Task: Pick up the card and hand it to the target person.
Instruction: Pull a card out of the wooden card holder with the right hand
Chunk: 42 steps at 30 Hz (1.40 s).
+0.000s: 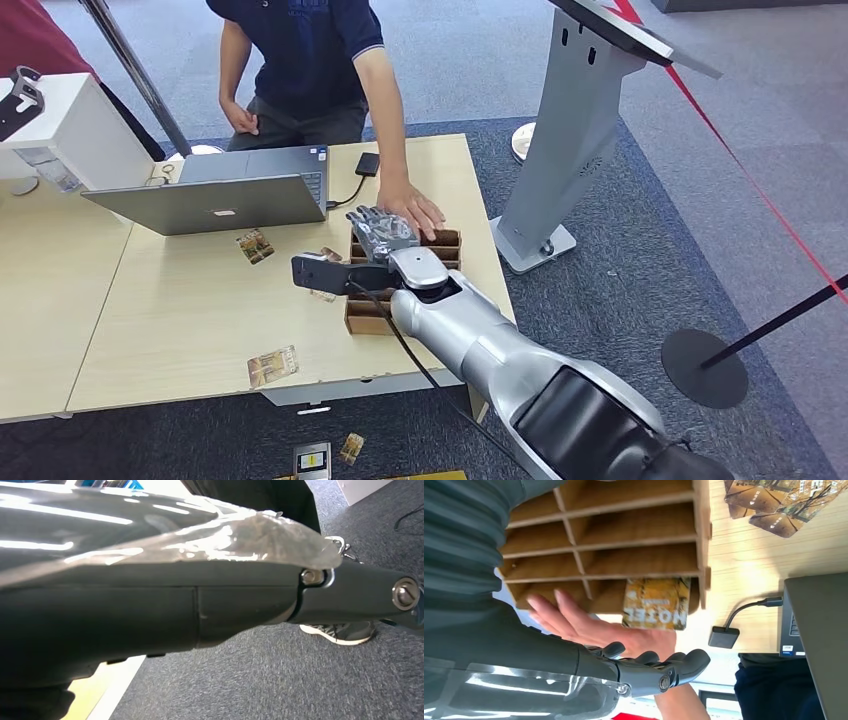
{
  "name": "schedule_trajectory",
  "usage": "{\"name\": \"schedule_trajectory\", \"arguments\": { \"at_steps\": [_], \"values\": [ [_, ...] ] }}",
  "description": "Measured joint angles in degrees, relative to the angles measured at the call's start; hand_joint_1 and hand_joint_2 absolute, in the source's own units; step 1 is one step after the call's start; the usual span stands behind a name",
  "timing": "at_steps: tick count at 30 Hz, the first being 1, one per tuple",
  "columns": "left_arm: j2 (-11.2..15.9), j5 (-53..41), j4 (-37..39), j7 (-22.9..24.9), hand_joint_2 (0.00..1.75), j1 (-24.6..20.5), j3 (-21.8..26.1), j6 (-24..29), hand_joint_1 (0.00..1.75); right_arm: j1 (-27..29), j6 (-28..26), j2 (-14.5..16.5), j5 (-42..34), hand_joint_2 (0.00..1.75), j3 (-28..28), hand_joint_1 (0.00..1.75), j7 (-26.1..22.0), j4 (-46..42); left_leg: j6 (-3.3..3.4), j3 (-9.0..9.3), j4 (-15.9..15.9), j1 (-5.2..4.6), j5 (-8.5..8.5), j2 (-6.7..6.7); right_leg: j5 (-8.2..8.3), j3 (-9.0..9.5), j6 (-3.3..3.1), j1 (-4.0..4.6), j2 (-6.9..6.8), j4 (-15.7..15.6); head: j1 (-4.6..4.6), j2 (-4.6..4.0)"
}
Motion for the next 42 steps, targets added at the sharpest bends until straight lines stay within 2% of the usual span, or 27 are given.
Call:
{"name": "schedule_trajectory", "arguments": {
  "at_steps": [22, 28, 35, 38, 42],
  "values": [
    [0.0, 0.2, 0.0, 0.4, 0.00, 0.1, 0.0, 0.3, 0.00, 0.0, -1.5, 0.0, -1.1, 1.75, 0.1, 0.01, 1.0, 0.0, 0.02, 0.00, 0.0, 0.00, 0.02, 0.00, 0.01, 0.00, 0.00, 0.00, 0.00, 0.0, 0.01, 0.00],
    [0.0, 0.1, 0.0, 0.4, 0.00, 0.1, 0.0, 0.3, 0.00, -0.2, -2.5, 0.0, -2.0, 1.75, 0.1, 0.32, 1.0, 0.0, 0.02, 0.00, 0.0, 0.00, 0.03, 0.00, 0.01, 0.00, 0.00, 0.00, 0.00, 0.0, 0.02, 0.00],
    [0.0, 0.1, 0.0, 0.2, 0.00, 0.0, 0.0, 0.3, 0.00, -0.5, -2.6, 0.0, -2.3, 1.75, 0.1, 0.42, 1.8, -0.1, 0.02, 0.00, 0.0, 0.00, 0.03, 0.00, 0.01, 0.00, 0.00, 0.00, 0.00, 0.0, 0.01, 0.00],
    [0.0, 0.1, 0.0, 0.1, 0.00, 0.0, 0.0, 0.3, 0.00, -0.5, -2.4, 0.0, -2.3, 1.75, 0.1, 0.62, 2.2, 0.0, 0.02, 0.00, 0.0, 0.00, 0.03, 0.00, 0.01, 0.00, 0.00, 0.00, 0.00, 0.0, 0.00, 0.00],
    [0.0, 0.2, 0.0, 0.0, 0.00, 0.0, 0.0, 0.3, 0.00, -0.5, -2.0, -0.2, -2.4, 1.75, 0.1, 0.58, 2.9, 0.1, 0.02, 0.00, 0.0, 0.00, 0.03, 0.00, 0.01, -0.01, 0.00, 0.00, 0.00, 0.0, 0.01, 0.00]
  ]
}}
